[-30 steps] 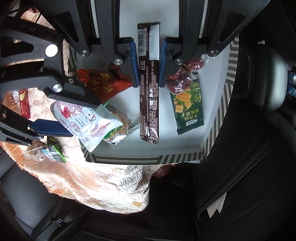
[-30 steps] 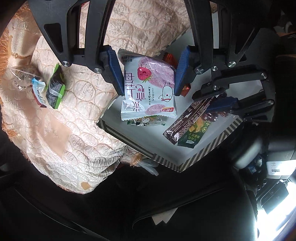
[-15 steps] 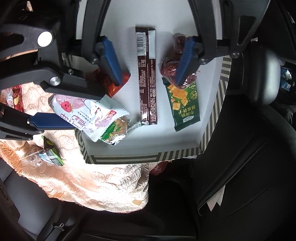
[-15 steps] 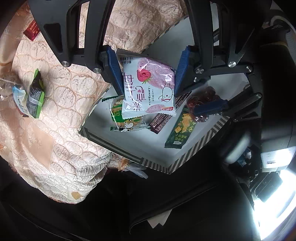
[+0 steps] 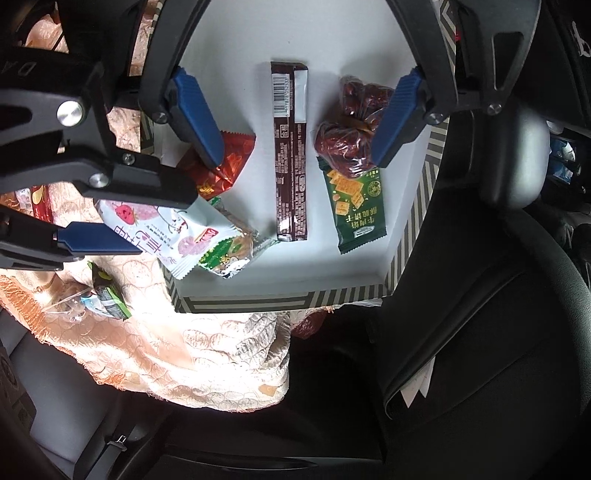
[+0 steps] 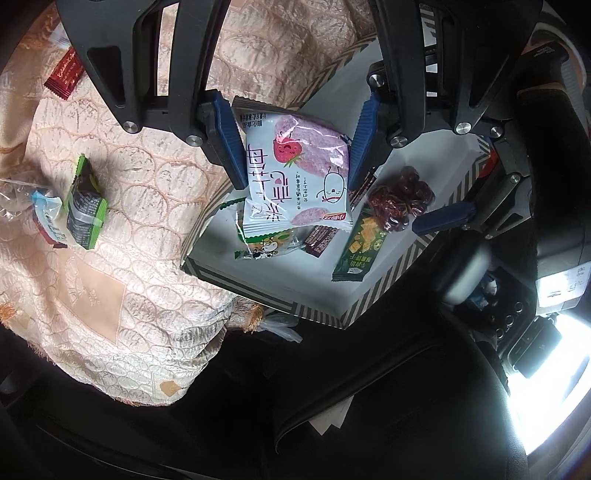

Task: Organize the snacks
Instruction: 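Carry the chocolate stick and pink packet into the white box and open both grippers, then move both grippers back over the blanket toward the red candy and small pink packet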

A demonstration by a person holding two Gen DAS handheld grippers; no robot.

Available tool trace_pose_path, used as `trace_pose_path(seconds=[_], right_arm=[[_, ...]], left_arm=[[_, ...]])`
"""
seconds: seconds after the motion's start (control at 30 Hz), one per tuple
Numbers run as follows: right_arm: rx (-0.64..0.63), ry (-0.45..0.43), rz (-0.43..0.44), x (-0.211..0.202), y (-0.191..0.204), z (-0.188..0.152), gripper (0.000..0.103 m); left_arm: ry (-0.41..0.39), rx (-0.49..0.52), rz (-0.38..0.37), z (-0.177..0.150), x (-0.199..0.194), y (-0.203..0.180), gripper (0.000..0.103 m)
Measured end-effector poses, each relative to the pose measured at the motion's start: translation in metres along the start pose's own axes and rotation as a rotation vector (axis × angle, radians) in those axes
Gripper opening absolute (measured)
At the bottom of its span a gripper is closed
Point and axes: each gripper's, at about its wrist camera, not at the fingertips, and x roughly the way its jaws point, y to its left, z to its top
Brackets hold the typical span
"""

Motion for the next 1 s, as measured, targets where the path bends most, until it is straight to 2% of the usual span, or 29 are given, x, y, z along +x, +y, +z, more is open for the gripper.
trace_pose_path(seconds=[0.27, 0.5, 0.57, 0.67, 1.0], right_arm=[[-0.032, 0.048, 0.015, 0.016, 0.016, 0.003, 0.057], [-0.039, 0.011, 0.012, 0.002, 0.020, -0.002, 0.057], [-0.030, -0.002, -0.009, -0.007, 0.016, -0.006, 0.057], [-0.026, -0.039, -0.074, -0.025, 0.007, -0.014, 0.057], [0.042, -0.111, -0.191, -0.075, -0.040, -0.039, 0.057]], left_arm=[[0.005, -0.029, 0.015, -0.008, -0.006, 0.016, 0.084], [-0.013, -0.057, 0.007, -0.007, -0.014, 0.013, 0.085], [-0.028, -0.066, -0.003, -0.005, -0.018, 0.006, 0.091], [-0.048, -0.073, -0.010, -0.003, -0.025, -0.009, 0.095], [-0.047, -0.079, -0.059, 0.006, -0.026, -0.060, 0.097]])
